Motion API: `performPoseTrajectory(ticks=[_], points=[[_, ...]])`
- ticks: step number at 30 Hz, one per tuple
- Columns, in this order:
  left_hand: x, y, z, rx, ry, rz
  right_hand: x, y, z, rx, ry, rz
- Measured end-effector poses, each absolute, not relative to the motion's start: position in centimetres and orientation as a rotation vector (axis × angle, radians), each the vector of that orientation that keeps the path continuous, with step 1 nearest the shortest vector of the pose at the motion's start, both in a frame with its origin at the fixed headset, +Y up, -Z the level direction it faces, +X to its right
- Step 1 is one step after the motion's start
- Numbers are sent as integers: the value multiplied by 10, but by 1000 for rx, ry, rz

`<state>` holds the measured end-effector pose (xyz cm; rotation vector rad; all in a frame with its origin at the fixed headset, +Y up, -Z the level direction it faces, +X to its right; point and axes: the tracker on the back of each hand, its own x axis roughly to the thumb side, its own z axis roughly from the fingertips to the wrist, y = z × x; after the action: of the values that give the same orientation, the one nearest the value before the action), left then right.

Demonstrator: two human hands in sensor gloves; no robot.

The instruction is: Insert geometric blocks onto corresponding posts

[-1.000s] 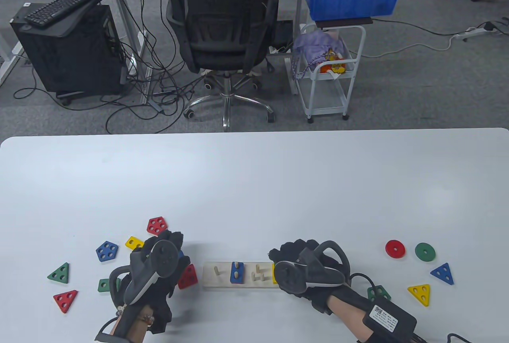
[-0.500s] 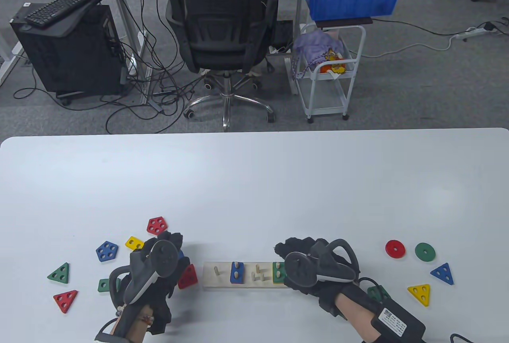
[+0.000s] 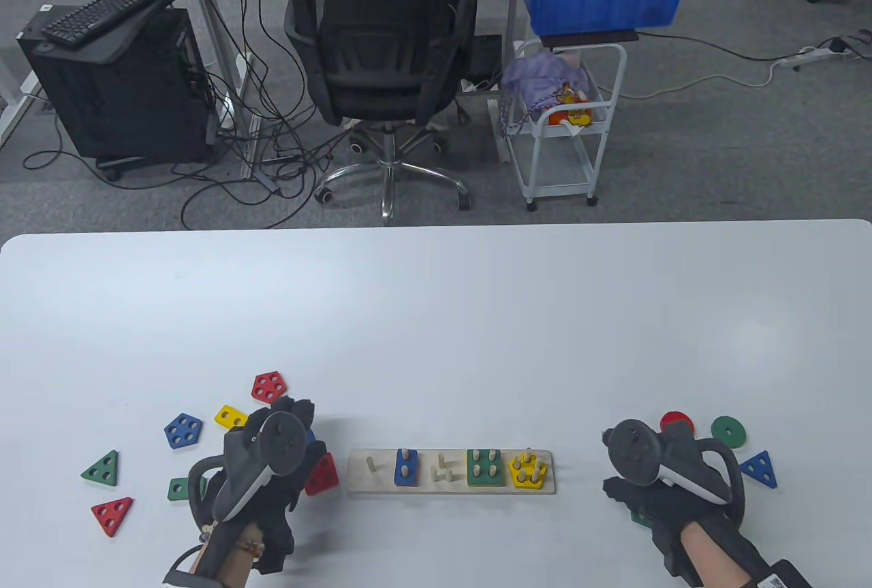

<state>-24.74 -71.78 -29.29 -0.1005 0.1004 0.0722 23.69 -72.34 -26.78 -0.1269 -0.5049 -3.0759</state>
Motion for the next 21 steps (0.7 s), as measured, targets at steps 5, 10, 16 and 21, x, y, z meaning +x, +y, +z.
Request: performPoseTrajectory(ticks=[5,10,16,21], points=[[-247,-718,-293,-101,100,72,242,-741,-259,-94,-629,-3007],[-247,-718,-293,-101,100,72,229,-751,-251,-142,-557,-2876],[-247,-718,-293,-108,101,64,227,-751,-249,-160,-445,-2914],[-247,-717,-292,-106,103,66,226,-752,-248,-174,-417,-2919]])
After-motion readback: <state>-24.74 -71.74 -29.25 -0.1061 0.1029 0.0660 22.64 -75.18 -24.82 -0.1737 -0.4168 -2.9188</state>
